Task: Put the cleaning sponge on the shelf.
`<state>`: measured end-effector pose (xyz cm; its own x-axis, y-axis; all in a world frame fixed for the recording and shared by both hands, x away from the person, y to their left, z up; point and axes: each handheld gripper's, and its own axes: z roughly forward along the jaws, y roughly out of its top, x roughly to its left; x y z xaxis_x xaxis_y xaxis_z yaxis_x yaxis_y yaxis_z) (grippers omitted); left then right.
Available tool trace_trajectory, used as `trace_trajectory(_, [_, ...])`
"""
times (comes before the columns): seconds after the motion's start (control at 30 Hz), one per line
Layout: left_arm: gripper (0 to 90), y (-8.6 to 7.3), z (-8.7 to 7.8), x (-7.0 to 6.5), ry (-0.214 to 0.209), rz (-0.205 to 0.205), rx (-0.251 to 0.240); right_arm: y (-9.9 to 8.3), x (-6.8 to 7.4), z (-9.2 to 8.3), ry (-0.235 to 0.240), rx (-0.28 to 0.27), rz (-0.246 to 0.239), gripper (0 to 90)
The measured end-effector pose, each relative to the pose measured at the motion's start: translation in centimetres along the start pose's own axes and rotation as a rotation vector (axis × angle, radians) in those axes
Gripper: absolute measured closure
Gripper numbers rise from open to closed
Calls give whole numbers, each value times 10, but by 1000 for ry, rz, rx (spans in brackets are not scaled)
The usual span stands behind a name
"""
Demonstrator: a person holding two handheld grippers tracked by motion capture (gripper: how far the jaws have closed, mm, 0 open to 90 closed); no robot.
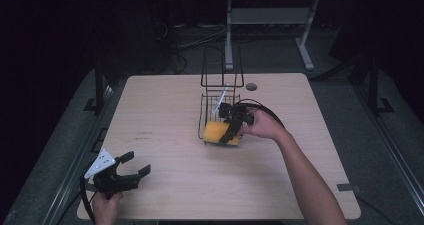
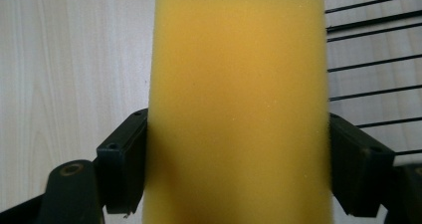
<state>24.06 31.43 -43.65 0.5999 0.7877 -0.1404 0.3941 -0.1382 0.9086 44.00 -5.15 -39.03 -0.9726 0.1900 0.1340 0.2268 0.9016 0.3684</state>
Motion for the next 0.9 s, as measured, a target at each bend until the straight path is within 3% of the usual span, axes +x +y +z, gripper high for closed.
trace_trajectory(0.1, [140, 0, -1, 0, 1, 1, -3, 4, -4, 0, 4, -5, 2, 218])
trace_trajectory(0.2, [141, 0, -1, 1, 1, 0, 1, 7, -9, 1, -2, 26, 1, 218])
trace_trajectory(0.33, [140, 0, -1, 1, 1, -3, -5, 10, -15, -1, 14, 15, 14, 218])
trace_trajectory(0.53, [141, 0, -1, 1, -1, -1, -1, 12, -26, 1, -24, 37, 18, 218])
trace_trajectory(0.73, [141, 0, -1, 1, -3, -3, -2, 15, -34, 1, -27, 12, 18, 219])
trace_trajectory(0.9, [141, 0, 1, 1, -8, -1, 0, 9, -42, 5, -29, 33, 42, 219])
